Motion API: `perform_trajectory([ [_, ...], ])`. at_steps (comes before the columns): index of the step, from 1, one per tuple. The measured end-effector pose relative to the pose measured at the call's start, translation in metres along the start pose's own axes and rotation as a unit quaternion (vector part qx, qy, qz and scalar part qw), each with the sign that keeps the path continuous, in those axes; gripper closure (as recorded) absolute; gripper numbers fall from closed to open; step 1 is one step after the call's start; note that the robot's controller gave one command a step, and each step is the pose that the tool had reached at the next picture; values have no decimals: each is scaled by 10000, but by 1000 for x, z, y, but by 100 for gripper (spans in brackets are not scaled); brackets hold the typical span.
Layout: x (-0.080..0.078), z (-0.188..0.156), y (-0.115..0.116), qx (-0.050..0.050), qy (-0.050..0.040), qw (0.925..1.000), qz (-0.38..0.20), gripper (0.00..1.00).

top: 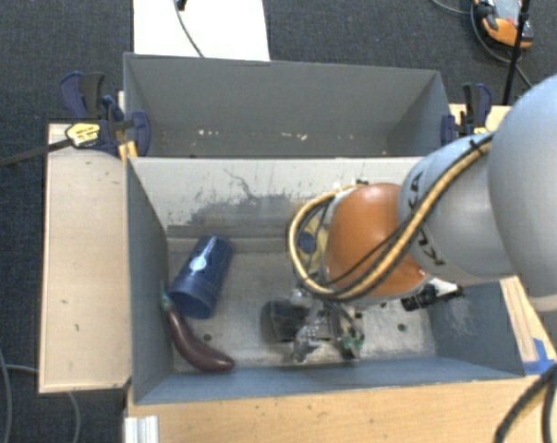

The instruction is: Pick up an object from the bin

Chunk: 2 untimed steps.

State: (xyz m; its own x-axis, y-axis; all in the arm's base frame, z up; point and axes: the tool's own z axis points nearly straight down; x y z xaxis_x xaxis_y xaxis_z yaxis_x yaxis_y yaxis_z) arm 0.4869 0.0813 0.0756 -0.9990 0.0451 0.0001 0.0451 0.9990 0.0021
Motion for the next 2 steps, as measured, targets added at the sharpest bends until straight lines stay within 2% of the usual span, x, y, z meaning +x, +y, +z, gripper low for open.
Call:
perform_trajectory([
  [1, 2, -21, -1, 16, 44, 10000, 4, 100],
  [2, 2, -43, -1, 17, 39, 10000, 8, 100],
])
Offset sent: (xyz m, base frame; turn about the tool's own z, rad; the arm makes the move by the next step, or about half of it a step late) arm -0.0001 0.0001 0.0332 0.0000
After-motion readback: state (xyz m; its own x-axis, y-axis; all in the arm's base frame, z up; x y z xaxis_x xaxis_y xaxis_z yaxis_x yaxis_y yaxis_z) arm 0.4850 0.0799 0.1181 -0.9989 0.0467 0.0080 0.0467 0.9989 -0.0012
